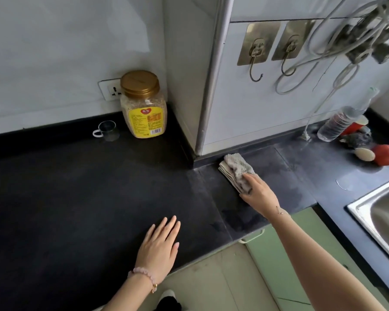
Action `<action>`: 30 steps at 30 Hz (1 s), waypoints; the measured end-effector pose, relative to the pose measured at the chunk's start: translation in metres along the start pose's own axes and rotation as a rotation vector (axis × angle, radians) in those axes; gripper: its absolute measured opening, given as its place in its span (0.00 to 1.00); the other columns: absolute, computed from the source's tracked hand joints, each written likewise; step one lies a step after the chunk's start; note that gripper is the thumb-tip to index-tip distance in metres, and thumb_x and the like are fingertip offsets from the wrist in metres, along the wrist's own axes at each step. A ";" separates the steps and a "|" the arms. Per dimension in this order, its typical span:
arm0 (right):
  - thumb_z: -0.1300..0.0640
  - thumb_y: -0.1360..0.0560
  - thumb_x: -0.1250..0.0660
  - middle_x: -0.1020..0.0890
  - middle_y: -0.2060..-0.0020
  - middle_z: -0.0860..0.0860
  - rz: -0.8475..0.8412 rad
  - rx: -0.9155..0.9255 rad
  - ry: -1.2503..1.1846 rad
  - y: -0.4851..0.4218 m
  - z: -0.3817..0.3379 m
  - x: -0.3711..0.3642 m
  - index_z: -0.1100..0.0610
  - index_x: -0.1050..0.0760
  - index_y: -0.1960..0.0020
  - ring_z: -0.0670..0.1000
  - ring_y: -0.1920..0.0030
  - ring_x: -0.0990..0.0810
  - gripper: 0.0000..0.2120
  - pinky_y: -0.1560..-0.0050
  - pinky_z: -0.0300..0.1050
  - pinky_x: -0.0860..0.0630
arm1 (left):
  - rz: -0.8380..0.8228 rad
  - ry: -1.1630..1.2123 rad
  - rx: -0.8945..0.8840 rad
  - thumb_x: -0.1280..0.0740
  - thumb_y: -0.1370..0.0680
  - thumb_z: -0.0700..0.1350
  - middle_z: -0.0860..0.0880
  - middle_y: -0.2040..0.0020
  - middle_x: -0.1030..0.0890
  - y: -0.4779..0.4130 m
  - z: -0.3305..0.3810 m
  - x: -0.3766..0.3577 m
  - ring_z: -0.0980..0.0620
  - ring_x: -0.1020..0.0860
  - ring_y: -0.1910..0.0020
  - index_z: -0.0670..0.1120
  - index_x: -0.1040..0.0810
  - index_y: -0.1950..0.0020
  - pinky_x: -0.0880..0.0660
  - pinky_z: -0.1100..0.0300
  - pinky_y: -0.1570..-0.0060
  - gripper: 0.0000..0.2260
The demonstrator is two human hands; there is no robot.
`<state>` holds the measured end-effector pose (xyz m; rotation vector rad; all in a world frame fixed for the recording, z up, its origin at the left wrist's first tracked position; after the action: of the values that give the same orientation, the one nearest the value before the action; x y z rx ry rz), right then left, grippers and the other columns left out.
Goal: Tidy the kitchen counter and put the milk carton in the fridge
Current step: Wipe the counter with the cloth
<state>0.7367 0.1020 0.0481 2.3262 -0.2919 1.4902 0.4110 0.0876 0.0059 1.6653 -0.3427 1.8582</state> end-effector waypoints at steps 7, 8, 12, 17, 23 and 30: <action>0.65 0.33 0.36 0.24 0.38 0.50 0.120 -0.025 0.061 -0.002 -0.005 -0.003 0.56 0.29 0.35 0.54 0.37 0.27 0.26 0.43 0.45 0.28 | -0.079 0.027 0.022 0.63 0.17 0.52 0.51 0.35 0.19 0.001 0.000 0.003 0.49 0.19 0.38 0.49 0.20 0.35 0.40 0.49 0.35 0.32; 0.66 0.33 0.37 0.23 0.40 0.51 0.124 -0.033 0.071 -0.004 -0.007 -0.003 0.56 0.28 0.36 0.55 0.39 0.26 0.25 0.45 0.46 0.27 | -0.045 0.029 0.030 0.66 0.18 0.52 0.52 0.35 0.19 0.001 -0.001 0.003 0.50 0.19 0.38 0.49 0.20 0.35 0.40 0.49 0.34 0.35; 0.64 0.33 0.38 0.19 0.47 0.51 0.158 -0.108 0.030 -0.004 -0.012 0.003 0.53 0.24 0.44 0.58 0.48 0.22 0.19 0.54 0.47 0.26 | -0.080 0.053 0.029 0.59 0.17 0.50 0.53 0.36 0.18 0.002 0.003 0.007 0.51 0.18 0.38 0.50 0.19 0.37 0.26 0.51 0.35 0.28; 0.62 0.33 0.37 0.18 0.60 0.56 0.190 -0.235 -0.222 0.007 -0.014 0.018 0.57 0.24 0.53 0.61 0.57 0.21 0.10 0.59 0.47 0.27 | -0.012 0.064 -0.011 0.32 0.27 0.48 0.53 0.36 0.18 -0.002 0.001 0.011 0.51 0.18 0.39 0.51 0.18 0.38 0.20 0.50 0.43 0.17; 0.61 0.32 0.36 0.21 0.66 0.51 0.178 -0.258 -0.336 0.046 -0.025 0.021 0.54 0.24 0.55 0.50 0.65 0.25 0.07 0.66 0.42 0.32 | 0.045 0.172 0.046 0.44 0.17 0.47 0.53 0.25 0.30 0.007 -0.003 0.024 0.52 0.34 0.24 0.49 0.31 0.26 0.37 0.52 0.25 0.19; 0.58 0.31 0.33 0.19 0.65 0.48 0.138 -0.149 -0.447 0.080 -0.069 -0.001 0.50 0.22 0.49 0.41 0.66 0.25 0.11 0.67 0.35 0.31 | 0.250 0.211 0.256 0.43 0.25 0.48 0.50 0.51 0.13 0.094 -0.042 0.037 0.51 0.14 0.54 0.44 0.15 0.48 0.16 0.57 0.53 0.18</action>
<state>0.6501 0.0564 0.0880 2.5342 -0.6664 0.9459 0.3212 0.0481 0.0532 1.6270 -0.2404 2.3244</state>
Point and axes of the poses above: each hand's wrist, its own y-axis away from the middle knuckle, its own x-axis out of the back of the hand, z = x × y, the point moved 2 cm from there along -y, towards the middle knuckle
